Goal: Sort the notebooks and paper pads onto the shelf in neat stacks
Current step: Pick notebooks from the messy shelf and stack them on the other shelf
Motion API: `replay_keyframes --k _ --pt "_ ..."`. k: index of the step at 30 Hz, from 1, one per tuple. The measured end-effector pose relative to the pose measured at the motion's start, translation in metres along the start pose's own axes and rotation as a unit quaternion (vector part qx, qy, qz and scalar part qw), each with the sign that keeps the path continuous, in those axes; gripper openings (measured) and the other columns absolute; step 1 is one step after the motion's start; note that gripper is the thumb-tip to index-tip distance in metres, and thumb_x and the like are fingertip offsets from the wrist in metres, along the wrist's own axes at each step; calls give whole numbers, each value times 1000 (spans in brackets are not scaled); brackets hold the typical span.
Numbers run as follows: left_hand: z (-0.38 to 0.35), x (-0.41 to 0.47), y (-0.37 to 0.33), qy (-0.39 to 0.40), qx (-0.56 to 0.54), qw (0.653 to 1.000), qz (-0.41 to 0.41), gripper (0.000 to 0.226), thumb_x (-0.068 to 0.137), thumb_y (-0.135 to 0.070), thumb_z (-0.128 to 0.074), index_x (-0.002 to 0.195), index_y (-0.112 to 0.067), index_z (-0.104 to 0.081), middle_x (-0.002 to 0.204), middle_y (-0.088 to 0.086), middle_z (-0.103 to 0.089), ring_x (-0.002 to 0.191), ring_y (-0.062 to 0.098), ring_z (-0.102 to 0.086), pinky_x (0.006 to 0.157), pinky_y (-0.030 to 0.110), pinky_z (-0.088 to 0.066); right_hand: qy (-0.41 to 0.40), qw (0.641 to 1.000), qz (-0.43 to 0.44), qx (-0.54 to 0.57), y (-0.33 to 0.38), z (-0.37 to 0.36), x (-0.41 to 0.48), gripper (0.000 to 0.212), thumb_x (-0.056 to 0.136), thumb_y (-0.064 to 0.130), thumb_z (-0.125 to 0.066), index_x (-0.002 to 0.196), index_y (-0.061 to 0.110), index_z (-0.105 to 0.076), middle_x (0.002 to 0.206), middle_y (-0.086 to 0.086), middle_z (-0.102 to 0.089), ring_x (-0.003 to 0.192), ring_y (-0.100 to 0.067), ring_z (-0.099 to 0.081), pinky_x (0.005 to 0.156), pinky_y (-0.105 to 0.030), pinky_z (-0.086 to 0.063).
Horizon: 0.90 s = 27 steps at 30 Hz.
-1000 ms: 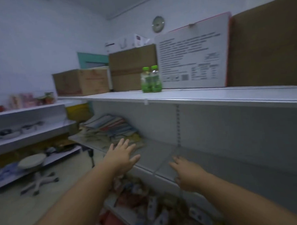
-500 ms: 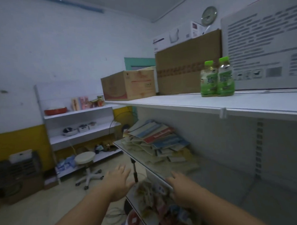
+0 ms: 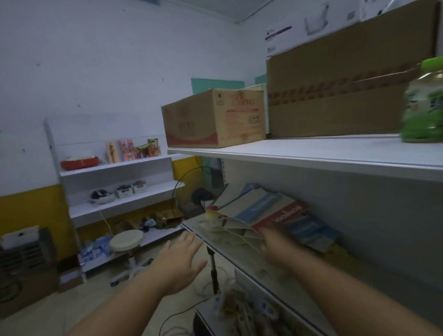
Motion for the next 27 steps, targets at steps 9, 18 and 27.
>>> replay_keyframes --k 9,18,27 --pt "8 93 95 -29 -119 989 -87 54 97 -46 -40 147 -30 -28 159 -5 -14 147 11 -2 121 36 -8 41 987 -105 -111 50 -16 107 56 96 36 -38 148 18 -23 158 -7 -12 145 -28 -9 115 -42 -21" --pt "-2 198 97 -1 -580 815 -19 18 98 -27 -49 110 -21 -61 114 7 -65 104 19 -62 83 28 -50 -176 969 -172 29 39 12 119 31 101 24 -34 112 13 -61 117 -8 -62 104 -23 -57 82 -29 -43" --pt "9 266 90 147 -793 587 73 20 93 -10 -46 111 -4 -52 94 22 -60 86 38 -58 69 46 -48 -252 942 214 61 54 -18 159 32 80 12 -54 108 8 -71 121 -8 -65 124 -23 -51 103 -37 -40"
Point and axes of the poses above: each hand's wrist, its own x-axis towards the middle knuckle, its own z-axis out of the back of the hand, y = z × x, the point moved 2 cm from there along x, towards the middle knuckle
